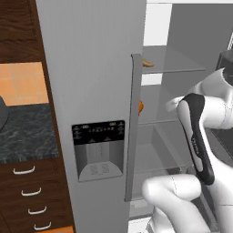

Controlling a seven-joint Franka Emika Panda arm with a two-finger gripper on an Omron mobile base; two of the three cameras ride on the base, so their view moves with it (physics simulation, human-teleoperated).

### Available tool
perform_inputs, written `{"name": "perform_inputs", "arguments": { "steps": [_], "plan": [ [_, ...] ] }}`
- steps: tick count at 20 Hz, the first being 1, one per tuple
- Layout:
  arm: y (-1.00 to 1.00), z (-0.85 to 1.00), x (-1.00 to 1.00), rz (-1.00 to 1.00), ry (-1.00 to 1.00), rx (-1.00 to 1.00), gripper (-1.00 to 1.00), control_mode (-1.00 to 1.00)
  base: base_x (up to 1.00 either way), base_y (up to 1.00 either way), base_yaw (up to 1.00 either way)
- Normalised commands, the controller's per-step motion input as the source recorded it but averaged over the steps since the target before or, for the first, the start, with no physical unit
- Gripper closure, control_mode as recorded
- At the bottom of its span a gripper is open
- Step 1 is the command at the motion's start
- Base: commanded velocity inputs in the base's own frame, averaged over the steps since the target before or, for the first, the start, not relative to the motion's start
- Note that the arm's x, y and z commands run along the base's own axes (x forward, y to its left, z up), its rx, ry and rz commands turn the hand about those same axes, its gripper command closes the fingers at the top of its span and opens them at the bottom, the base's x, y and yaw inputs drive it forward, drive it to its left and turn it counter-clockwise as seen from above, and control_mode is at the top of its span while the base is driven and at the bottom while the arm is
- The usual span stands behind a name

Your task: Place one sweet potato and one chicken drumstick in each tupperware on the nearby counter, to pack two identical lunches.

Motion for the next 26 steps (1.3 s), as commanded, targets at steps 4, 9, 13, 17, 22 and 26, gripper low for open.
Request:
{"name": "perform_inputs", "arguments": {
  "steps": [4, 9, 13, 17, 22, 26],
  "plan": [
    [0.01, 0.57, 0.01, 0.11, -0.16, -0.05, -1.0, -1.0, 0.0, 0.0, 0.0],
    [0.1, 0.28, 0.3, 0.17, -0.15, -0.13, -1.0, -1.0, 0.0, 0.0, 0.0],
    [0.01, 0.36, 0.45, 0.22, -0.07, -0.14, -1.0, -1.0, 0.0, 0.0, 0.0],
    [0.0, 0.37, 0.59, 0.04, 0.11, -0.01, -1.0, -1.0, 0.0, 0.0, 0.0],
    [0.0, 0.06, 0.71, 0.0, 0.17, 0.0, -1.0, -1.0, 0.0, 0.0, 0.0],
    [-0.02, 0.0, 0.67, 0.0, 0.05, 0.05, -1.0, -1.0, 0.0, 0.0, 0.0]
  ]
}}
